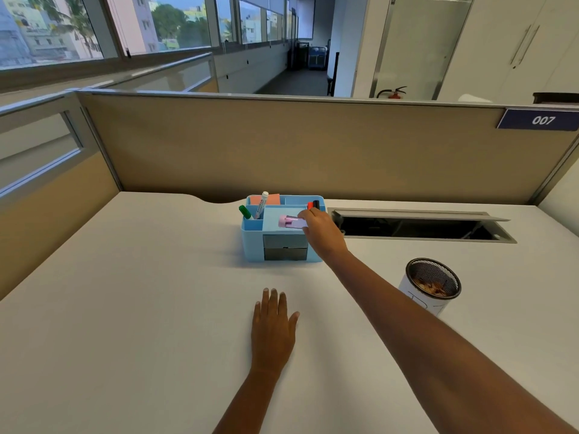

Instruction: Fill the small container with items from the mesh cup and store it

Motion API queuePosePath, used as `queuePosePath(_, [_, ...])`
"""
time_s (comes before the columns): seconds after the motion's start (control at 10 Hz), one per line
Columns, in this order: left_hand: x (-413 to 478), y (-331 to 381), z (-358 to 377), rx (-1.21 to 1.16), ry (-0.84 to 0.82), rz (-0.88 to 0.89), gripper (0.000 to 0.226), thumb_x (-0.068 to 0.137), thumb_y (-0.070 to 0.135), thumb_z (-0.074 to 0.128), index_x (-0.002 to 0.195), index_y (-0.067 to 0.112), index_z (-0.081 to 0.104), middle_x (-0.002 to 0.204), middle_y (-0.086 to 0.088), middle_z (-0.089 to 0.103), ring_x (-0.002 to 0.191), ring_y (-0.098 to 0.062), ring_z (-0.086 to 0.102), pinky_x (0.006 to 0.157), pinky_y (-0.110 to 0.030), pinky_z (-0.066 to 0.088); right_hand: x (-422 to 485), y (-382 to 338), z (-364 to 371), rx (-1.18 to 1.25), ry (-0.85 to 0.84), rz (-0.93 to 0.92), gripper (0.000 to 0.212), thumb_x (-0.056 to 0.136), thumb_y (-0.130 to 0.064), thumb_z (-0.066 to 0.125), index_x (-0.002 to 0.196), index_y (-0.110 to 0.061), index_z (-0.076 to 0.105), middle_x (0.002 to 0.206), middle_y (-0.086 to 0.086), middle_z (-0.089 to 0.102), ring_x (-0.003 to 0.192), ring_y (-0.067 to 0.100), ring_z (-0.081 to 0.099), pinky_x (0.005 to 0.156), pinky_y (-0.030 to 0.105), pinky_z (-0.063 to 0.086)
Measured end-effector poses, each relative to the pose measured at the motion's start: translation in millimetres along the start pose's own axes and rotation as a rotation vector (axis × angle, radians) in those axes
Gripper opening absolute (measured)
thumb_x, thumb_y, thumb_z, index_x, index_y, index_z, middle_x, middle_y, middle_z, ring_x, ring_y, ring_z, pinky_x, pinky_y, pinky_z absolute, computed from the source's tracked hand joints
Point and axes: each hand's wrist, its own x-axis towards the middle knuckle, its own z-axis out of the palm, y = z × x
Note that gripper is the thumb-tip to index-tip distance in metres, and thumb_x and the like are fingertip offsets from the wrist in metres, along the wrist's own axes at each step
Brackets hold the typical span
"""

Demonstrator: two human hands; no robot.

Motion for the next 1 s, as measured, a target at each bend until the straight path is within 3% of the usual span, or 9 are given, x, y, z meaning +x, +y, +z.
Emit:
queuePosePath(0.5, [6, -6, 4, -0.008, -0.063, -0.013, 0.086, 0.095, 0.038, -0.007, 0.087, 0.009, 0.074, 0.093, -0.006, 0.077, 0.089, -0.021, 0.072, 0.069, -0.033, 0.058, 20, 2, 27, 0.027, -0.113, 0.035, 0.046, 0.083, -0.001, 0.057, 0.126, -0.01, 0.042, 0.137, 0.015, 0.045, 0.123, 0.03, 0.043, 0.099, 0.037, 0.043])
queuePosePath(0.6, [7, -9, 5, -0.007, -0.082, -0.034, 0.094, 0.089, 0.047, -0.015, 0.1, 0.007, 0.069, 0.107, -0.013, 0.072, 0.101, -0.026, 0.067, 0.08, -0.037, 0.056, 19, 2, 28, 0.014, -0.14, 0.039, 0.048, 0.084, -0.002, 0.055, 0.128, -0.012, 0.039, 0.14, 0.014, 0.043, 0.126, 0.03, 0.042, 0.101, 0.039, 0.042])
queuePosePath(0.7, [15, -9, 11, -0.102, -0.19, -0.047, 0.129, 0.046, 0.066, -0.045, 0.14, 0.01, 0.024, 0.152, -0.014, 0.023, 0.142, -0.03, 0.019, 0.117, -0.039, 0.019, 17, 3, 29, 0.004, -0.163, 0.032, 0.052, 0.086, -0.002, 0.052, 0.133, -0.014, 0.033, 0.143, 0.014, 0.038, 0.13, 0.031, 0.037, 0.103, 0.042, 0.04])
queuePosePath(0.8, [10, -10, 16, -0.068, -0.206, -0.054, 0.137, 0.03, 0.064, -0.052, 0.143, 0.016, 0.008, 0.156, -0.008, 0.007, 0.144, -0.025, 0.003, 0.119, -0.035, 0.005, 13, 2, 27, -0.026, -0.163, 0.019, 0.059, 0.087, 0.001, 0.05, 0.137, -0.017, 0.026, 0.149, 0.013, 0.028, 0.137, 0.031, 0.026, 0.108, 0.043, 0.035])
queuePosePath(0.9, [8, -11, 16, -0.064, -0.165, -0.057, 0.131, 0.037, 0.065, -0.049, 0.143, 0.016, 0.009, 0.156, -0.008, 0.007, 0.144, -0.024, 0.004, 0.119, -0.034, 0.005, 4, 2, 20, 0.01, -0.082, 0.028, 0.06, 0.087, 0.002, 0.049, 0.138, -0.018, 0.023, 0.152, 0.012, 0.022, 0.14, 0.03, 0.02, 0.11, 0.043, 0.031])
queuePosePath(1.0, [4, -12, 19, -0.041, -0.177, -0.057, 0.076, 0.083, 0.056, -0.015, 0.143, 0.016, 0.006, 0.157, -0.007, 0.005, 0.145, -0.021, 0.001, 0.119, -0.033, 0.002, -23, 4, 15, 0.098, 0.028, 0.066, 0.057, 0.088, 0.0, 0.049, 0.137, -0.016, 0.026, 0.15, 0.013, 0.025, 0.138, 0.03, 0.024, 0.109, 0.042, 0.034])
